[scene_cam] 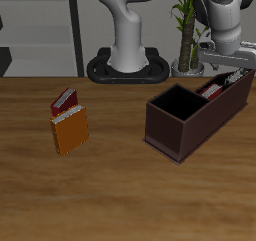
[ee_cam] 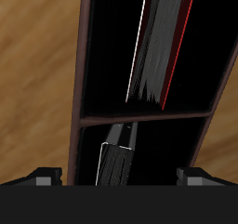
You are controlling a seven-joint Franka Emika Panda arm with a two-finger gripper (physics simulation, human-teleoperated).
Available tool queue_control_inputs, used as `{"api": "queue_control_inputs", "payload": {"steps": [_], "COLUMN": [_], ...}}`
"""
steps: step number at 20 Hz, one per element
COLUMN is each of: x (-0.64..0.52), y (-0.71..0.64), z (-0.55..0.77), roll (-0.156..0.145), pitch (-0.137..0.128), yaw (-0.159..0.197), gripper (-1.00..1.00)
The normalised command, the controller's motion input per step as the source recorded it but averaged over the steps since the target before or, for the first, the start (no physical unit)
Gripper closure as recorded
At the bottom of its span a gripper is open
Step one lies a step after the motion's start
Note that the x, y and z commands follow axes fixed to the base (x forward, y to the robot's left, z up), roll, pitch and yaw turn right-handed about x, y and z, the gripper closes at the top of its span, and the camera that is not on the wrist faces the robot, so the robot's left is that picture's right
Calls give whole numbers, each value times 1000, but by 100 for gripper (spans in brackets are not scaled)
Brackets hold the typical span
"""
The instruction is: Place the left red book into the left desk caddy's back compartment and place the striped book into the left desk caddy's left compartment and place the right red book into the left desk caddy's front compartment
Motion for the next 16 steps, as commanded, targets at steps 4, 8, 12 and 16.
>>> {"api": "queue_control_inputs", "payload": {"steps": [4, 8, 12, 16], "x": [83, -21, -42, 113], "y": [-220, -311, -177, -359], "z": [232, 339, 197, 333], "roll": [-43, -55, -43, -69], "pitch": [-16, -25, -33, -28], "yaw": [-1, -4, 25, 44], "gripper": [-100, -100, -100, -100]}}
